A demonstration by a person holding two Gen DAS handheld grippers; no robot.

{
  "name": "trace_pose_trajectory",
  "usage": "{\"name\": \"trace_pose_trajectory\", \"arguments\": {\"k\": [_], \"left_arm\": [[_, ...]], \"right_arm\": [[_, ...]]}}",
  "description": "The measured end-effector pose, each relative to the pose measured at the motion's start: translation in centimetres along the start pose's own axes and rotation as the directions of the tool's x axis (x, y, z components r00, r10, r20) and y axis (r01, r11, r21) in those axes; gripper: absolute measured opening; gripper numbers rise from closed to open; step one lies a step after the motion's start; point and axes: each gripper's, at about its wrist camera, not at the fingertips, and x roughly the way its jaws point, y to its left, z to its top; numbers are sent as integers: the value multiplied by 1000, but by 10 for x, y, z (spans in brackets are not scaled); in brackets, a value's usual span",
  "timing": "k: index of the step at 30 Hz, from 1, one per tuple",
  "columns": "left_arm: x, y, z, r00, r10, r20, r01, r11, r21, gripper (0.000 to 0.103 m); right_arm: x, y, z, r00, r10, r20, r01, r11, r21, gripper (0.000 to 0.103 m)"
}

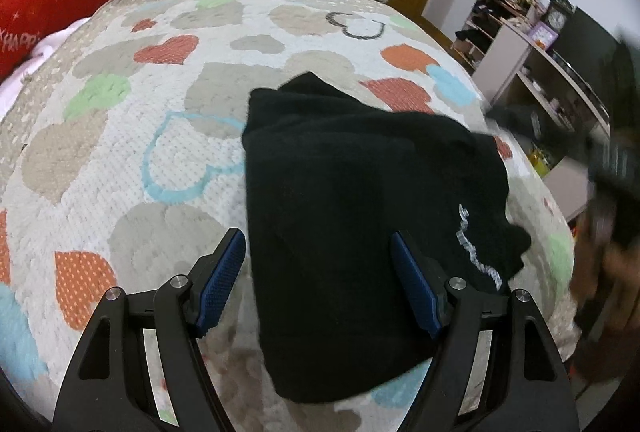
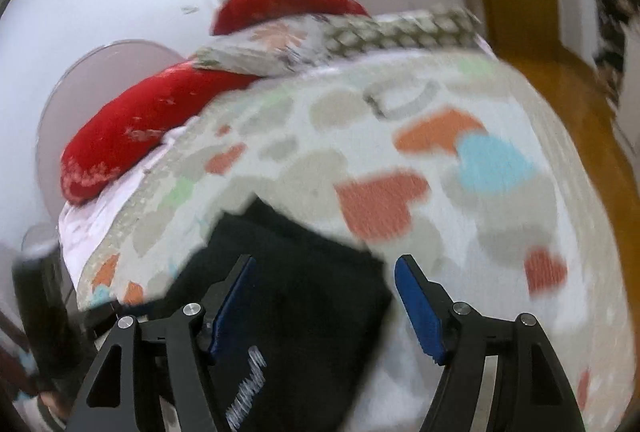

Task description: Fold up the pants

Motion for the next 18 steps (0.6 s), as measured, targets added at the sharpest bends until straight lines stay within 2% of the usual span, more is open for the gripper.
{"name": "trace_pose_trajectory", "arguments": {"k": [3, 6, 7, 10, 11, 13, 15, 17, 18], "left_arm": [[0, -5, -6, 1000, 18, 24, -18, 1000, 19, 76], [2, -4, -8, 1000, 16, 27, -16, 1000, 13, 76], [2, -4, -8, 1000, 14, 28, -14, 1000, 13, 76], [3, -4, -10, 1000, 11, 28, -11, 1000, 19, 76], [3, -3, -10, 1000, 8, 29, -8, 1000, 20, 76], [4, -3, -10, 1000, 7, 29, -7, 1000, 23, 76], [5, -2, -11, 1000, 1, 25, -1, 1000, 20, 77], [7, 1, -10, 1000, -17, 14, 17, 1000, 3, 78], [8, 2, -7, 1000, -26, 3, 26, 1000, -5, 78]], "right_arm": [[18, 23, 21, 1000, 14, -22, -16, 995, -97, 70], [51, 40, 30, 994, 51, -99, -65, 988, -142, 67], [65, 46, 30, 989, 64, -136, -85, 984, -156, 63], [96, 57, 23, 974, 40, -223, -90, 972, -218, 56], [110, 60, 20, 966, 13, -259, -80, 965, -250, 51], [124, 63, 15, 954, 15, -300, -104, 953, -283, 40], [125, 67, 13, 956, 3, -293, -104, 939, -329, 34], [124, 73, 14, 962, -42, -270, -72, 915, -397, 19], [123, 76, 14, 964, -61, -259, -55, 906, -419, 16]]}}
